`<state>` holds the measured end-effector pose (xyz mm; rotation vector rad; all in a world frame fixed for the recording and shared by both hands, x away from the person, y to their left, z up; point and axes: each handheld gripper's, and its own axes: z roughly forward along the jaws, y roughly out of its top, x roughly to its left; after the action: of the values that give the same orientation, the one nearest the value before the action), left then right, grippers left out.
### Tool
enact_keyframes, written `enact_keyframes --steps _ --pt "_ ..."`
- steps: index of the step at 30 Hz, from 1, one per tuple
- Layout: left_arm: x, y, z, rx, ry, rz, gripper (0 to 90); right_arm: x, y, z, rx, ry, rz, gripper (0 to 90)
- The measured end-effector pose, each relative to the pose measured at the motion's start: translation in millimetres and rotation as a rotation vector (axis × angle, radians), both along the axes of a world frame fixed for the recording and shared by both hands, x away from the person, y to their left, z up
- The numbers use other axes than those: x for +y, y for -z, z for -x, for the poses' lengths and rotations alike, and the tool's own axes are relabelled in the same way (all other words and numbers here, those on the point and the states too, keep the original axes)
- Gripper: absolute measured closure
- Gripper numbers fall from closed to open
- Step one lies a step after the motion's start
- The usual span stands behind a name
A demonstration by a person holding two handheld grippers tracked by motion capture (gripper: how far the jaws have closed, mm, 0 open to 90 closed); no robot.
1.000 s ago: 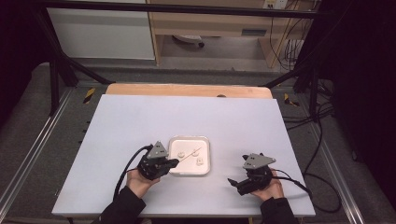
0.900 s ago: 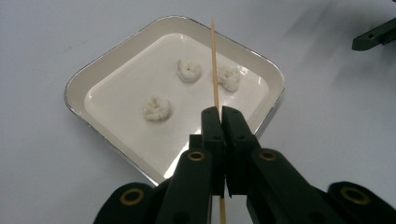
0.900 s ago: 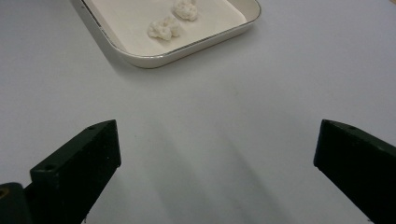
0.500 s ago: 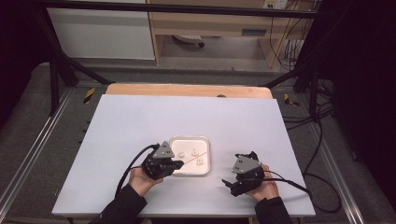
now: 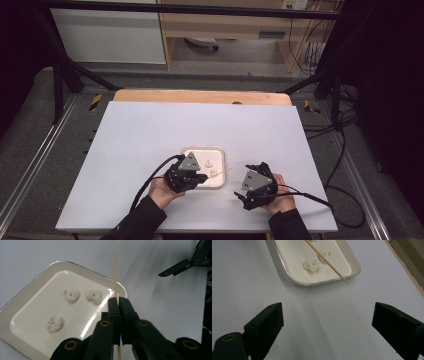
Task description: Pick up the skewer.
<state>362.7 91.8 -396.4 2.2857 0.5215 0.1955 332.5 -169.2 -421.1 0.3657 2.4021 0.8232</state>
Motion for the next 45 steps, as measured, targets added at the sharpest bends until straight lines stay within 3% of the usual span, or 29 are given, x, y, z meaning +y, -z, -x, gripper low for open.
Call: enact_keyframes --steps 8,18,24,27,36,45 --pt "-19.4 0.0 -0.6 0.002 0.046 -0.026 88.4 1.1 -0.9 4.4 -0.052 -0.040 0.041 22.3" --pt "-45.0 -0.5 -0.2 0.008 0.103 -0.057 88.4 2.3 -0.2 9.0 -0.115 -0.109 0.105 41.6" --pt "-59.0 0.7 1.1 0.007 0.134 -0.078 88.4 1.0 2.4 11.8 -0.181 -0.165 0.177 55.1" --pt "-63.7 1.1 2.0 0.008 0.143 -0.083 88.4 1.3 4.6 12.7 -0.192 -0.188 0.207 60.3" --pt "-66.1 1.1 3.7 0.011 0.162 -0.097 88.4 0.1 8.4 11.4 -0.215 -0.253 0.306 72.3" --pt "-64.3 0.7 4.6 0.015 0.169 -0.099 88.4 -0.9 9.9 9.5 -0.230 -0.283 0.362 82.3"
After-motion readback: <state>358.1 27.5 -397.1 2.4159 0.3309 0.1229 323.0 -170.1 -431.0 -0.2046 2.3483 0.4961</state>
